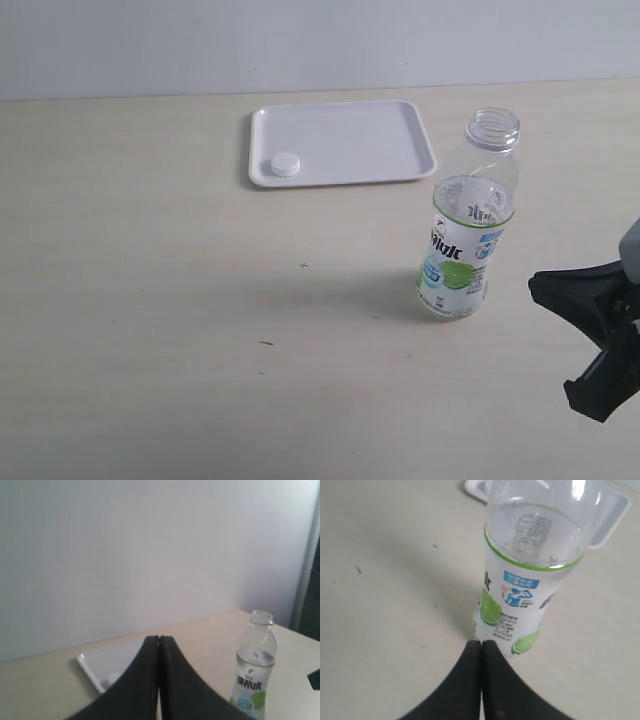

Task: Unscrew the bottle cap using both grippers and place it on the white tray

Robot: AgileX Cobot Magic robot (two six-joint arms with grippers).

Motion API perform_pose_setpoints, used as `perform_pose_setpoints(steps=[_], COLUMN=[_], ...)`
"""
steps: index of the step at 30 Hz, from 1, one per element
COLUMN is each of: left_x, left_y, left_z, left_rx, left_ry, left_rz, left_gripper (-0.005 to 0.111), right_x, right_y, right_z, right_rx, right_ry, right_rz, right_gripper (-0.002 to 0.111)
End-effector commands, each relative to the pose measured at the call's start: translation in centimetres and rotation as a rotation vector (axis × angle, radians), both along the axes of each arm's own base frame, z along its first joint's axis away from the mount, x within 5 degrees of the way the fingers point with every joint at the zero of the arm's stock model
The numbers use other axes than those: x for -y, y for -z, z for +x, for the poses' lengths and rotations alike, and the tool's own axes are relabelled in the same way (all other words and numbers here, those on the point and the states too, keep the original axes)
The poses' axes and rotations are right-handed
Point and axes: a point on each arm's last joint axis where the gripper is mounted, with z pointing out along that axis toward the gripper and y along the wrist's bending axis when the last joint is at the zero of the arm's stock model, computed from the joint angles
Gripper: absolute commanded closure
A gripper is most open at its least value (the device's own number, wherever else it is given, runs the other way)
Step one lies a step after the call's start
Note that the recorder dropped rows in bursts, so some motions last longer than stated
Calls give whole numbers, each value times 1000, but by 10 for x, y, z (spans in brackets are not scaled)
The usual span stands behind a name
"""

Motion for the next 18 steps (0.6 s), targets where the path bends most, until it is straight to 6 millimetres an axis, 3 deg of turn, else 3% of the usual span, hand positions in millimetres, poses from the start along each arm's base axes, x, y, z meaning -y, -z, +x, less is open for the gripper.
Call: perform_pose_setpoints(steps=[1,10,18], left_x=[-14,-15,-15], left_y=[10,41,45], left_z=[-15,-6,-6], left_rx=[104,112,137], left_ry=[-62,-165,-172], left_rz=[-89,-71,-31], left_gripper=[107,107,107], right_x=[-2,-2,-4], right_y=[-3,-3,-4], right_z=[-3,-2,-3], right_rx=[11,12,15], right_ry=[1,0,-11], right_rz=[35,44,56], right_gripper=[108,108,108])
